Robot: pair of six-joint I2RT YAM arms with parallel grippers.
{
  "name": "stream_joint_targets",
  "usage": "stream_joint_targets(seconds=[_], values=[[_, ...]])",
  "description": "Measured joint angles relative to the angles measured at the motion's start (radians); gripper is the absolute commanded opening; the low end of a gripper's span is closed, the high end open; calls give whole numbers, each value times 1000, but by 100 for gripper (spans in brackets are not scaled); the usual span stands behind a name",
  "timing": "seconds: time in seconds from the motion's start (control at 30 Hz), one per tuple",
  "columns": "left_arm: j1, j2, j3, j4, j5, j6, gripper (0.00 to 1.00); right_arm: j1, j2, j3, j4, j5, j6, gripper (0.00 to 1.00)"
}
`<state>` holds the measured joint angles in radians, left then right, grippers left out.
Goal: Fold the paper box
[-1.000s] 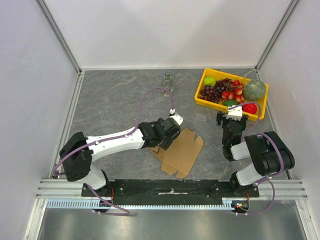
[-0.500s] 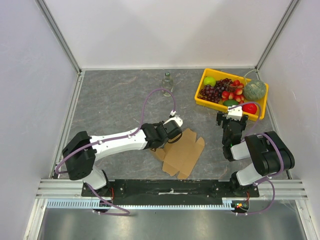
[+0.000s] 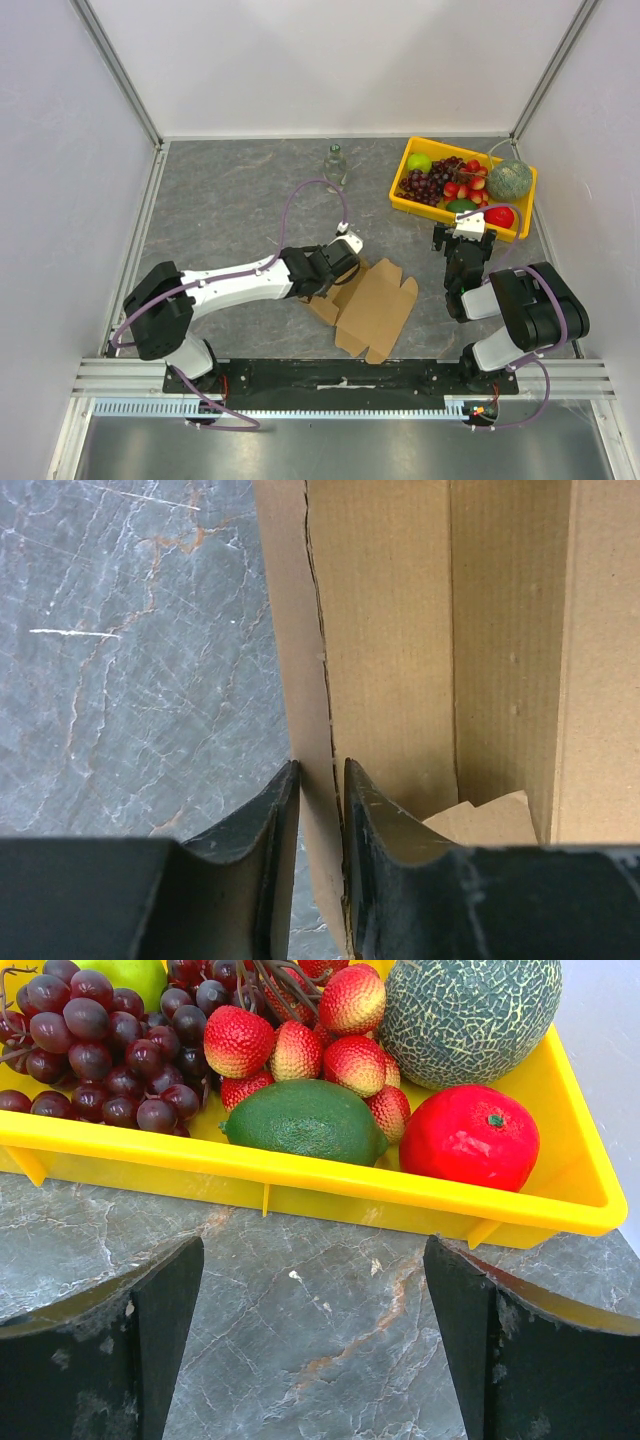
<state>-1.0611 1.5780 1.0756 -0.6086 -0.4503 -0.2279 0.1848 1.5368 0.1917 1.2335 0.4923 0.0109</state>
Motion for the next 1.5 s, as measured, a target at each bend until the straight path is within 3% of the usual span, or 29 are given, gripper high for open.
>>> stream_joint_targets(seconds=[0.23, 0.57, 1.5], values=[[45, -6, -30, 67, 90, 0, 29, 0, 0, 0, 0, 0, 0, 98], [201, -56, -132, 179, 272, -20, 29, 0, 0, 0, 0, 0, 0, 98], [341, -64, -235, 381, 496, -85, 29, 0, 0, 0, 0, 0, 0, 98]])
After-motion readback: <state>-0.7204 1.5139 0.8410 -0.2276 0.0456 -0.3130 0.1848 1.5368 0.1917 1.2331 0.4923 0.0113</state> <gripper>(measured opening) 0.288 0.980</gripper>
